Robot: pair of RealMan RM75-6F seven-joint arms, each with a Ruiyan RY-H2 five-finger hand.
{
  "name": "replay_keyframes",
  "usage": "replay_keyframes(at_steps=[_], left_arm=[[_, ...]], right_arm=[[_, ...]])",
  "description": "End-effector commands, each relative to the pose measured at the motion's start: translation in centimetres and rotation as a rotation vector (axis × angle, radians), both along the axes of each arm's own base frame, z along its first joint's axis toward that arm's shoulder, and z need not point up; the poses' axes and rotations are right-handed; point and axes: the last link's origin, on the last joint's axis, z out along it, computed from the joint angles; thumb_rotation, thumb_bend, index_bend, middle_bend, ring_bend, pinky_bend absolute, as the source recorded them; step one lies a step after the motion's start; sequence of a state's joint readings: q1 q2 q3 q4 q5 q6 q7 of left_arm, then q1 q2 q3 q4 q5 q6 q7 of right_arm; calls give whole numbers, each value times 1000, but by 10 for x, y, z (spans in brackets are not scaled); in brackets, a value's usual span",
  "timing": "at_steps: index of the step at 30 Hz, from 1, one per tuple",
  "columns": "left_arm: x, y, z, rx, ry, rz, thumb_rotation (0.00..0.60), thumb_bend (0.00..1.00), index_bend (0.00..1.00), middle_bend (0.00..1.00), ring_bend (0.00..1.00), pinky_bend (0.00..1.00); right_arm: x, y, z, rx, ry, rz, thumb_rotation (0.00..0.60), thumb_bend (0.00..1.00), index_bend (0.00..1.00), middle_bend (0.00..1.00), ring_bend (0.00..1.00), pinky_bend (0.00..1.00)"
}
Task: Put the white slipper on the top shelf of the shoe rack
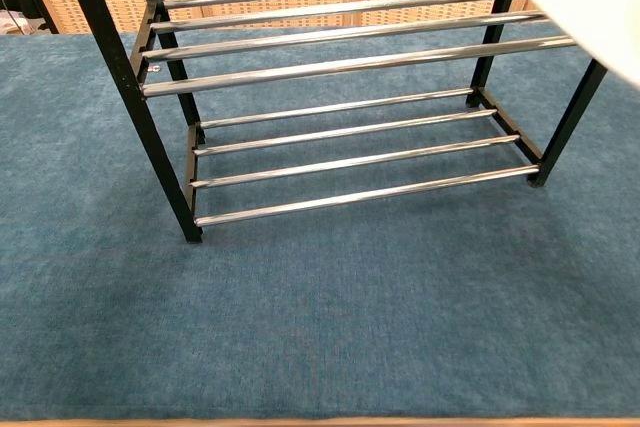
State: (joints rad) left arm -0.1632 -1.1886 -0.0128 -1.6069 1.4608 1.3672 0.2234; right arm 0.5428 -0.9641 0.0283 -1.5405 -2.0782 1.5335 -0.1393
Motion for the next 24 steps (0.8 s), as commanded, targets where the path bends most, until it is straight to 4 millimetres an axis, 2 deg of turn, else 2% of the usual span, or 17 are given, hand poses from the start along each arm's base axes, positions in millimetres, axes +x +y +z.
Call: replay_keyframes(at_steps=[1, 8, 24], left_arm=[[0, 0, 0, -2, -1, 1, 600, 0, 0, 0, 0, 0], [2, -1, 2, 3, -4, -3, 600, 0, 0, 0, 0, 0], [2, 0, 4, 7, -12, 0, 600, 0, 0, 0, 0, 0]], right_arm=[[12, -2, -7, 0, 8, 13, 600, 363, 636, 536, 473, 591], [23, -12, -20, 16, 14, -10, 600, 363, 637, 538, 475, 595], [33, -34, -50, 69, -118, -127, 600, 363, 636, 551, 493, 610]])
